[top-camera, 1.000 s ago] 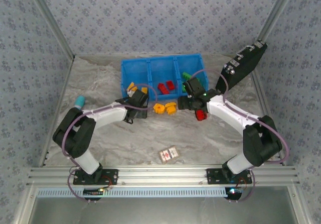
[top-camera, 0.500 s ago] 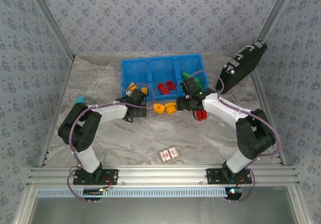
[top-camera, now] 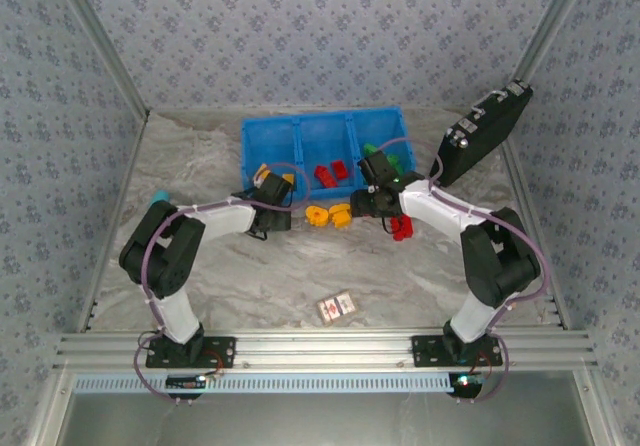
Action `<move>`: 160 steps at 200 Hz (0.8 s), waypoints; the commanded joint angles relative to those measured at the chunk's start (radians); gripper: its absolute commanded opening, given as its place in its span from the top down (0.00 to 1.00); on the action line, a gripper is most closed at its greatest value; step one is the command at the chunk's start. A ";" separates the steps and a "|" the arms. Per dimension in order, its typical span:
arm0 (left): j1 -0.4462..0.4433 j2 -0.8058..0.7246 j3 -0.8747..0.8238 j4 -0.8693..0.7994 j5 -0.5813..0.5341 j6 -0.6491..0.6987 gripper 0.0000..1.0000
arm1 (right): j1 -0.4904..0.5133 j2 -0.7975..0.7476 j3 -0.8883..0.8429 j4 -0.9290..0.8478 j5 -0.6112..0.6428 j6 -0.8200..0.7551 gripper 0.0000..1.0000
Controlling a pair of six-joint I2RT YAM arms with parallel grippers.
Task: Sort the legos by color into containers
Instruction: Pick up the lego from the center of the table.
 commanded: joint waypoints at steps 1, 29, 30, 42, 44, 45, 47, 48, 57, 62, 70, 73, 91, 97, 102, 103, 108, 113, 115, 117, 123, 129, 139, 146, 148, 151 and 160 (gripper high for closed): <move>0.017 0.079 -0.007 0.082 0.027 0.008 0.35 | -0.004 0.003 0.020 -0.021 0.003 0.000 0.29; 0.017 0.080 -0.013 0.088 0.033 0.008 0.41 | -0.005 -0.015 0.017 -0.039 0.017 0.001 0.29; 0.017 0.079 -0.013 0.088 0.033 0.008 0.42 | -0.004 -0.017 0.017 -0.039 0.018 0.001 0.29; 0.017 0.073 -0.017 0.088 0.039 0.007 0.44 | -0.003 -0.035 0.009 -0.043 0.025 0.006 0.29; 0.017 0.072 -0.018 0.087 0.042 0.007 0.44 | -0.003 -0.037 0.008 -0.043 0.025 0.007 0.29; 0.018 0.070 -0.017 0.087 0.043 0.007 0.44 | -0.003 -0.039 0.008 -0.045 0.025 0.007 0.29; 0.016 0.069 -0.017 0.085 0.044 0.007 0.44 | -0.004 -0.042 0.008 -0.047 0.026 0.009 0.29; 0.016 0.067 -0.017 0.085 0.044 0.007 0.44 | -0.004 -0.043 0.008 -0.048 0.026 0.010 0.29; 0.013 0.053 -0.021 0.083 0.052 0.006 0.45 | -0.004 -0.056 0.011 -0.063 0.020 0.016 0.29; 0.009 0.044 -0.026 0.085 0.054 0.005 0.45 | -0.005 -0.064 0.014 -0.067 0.017 0.017 0.29; 0.002 0.028 -0.030 0.084 0.058 0.006 0.46 | -0.004 -0.079 0.014 -0.071 0.016 0.017 0.29; -0.002 0.023 -0.030 0.081 0.059 0.007 0.46 | -0.002 -0.085 0.012 -0.073 0.018 0.017 0.29; -0.024 -0.009 -0.031 0.058 0.040 0.016 0.48 | -0.003 -0.121 0.007 -0.081 0.025 0.024 0.29; -0.033 -0.020 -0.032 0.051 0.029 0.017 0.48 | -0.003 -0.133 0.003 -0.084 0.029 0.026 0.29; -0.040 -0.029 -0.032 0.045 0.021 0.017 0.49 | -0.003 -0.141 -0.001 -0.085 0.031 0.028 0.29; -0.042 -0.030 -0.032 0.043 0.019 0.017 0.49 | -0.003 -0.143 -0.002 -0.086 0.031 0.029 0.29; -0.052 -0.041 -0.033 0.034 0.013 0.017 0.49 | -0.003 -0.153 -0.006 -0.087 0.033 0.032 0.29; -0.062 -0.050 -0.036 0.028 0.007 0.017 0.49 | -0.004 -0.162 -0.010 -0.090 0.033 0.035 0.29; -0.066 -0.054 -0.036 0.026 0.007 0.016 0.49 | -0.003 -0.165 -0.010 -0.092 0.033 0.037 0.29; -0.071 -0.058 -0.036 0.023 0.005 0.016 0.49 | -0.004 -0.168 -0.011 -0.094 0.033 0.039 0.29; -0.086 -0.073 -0.038 0.014 -0.001 0.014 0.49 | -0.003 -0.177 -0.011 -0.101 0.033 0.043 0.29; -0.103 -0.086 -0.040 0.006 -0.007 0.013 0.49 | -0.004 -0.187 -0.012 -0.100 0.035 0.047 0.29; -0.133 -0.107 -0.035 -0.017 -0.015 0.010 0.49 | 0.000 -0.208 -0.016 -0.135 0.042 0.053 0.29; -0.153 -0.121 -0.027 -0.037 -0.019 0.011 0.49 | 0.003 -0.228 -0.023 -0.144 0.050 0.058 0.29; -0.159 -0.125 -0.024 -0.042 -0.019 0.011 0.49 | 0.003 -0.235 -0.026 -0.146 0.053 0.059 0.29; -0.167 -0.131 -0.019 -0.048 -0.020 0.011 0.49 | 0.004 -0.245 -0.030 -0.149 0.057 0.060 0.29; -0.189 -0.151 -0.008 -0.062 -0.022 0.011 0.49 | 0.003 -0.276 -0.045 -0.156 0.067 0.068 0.29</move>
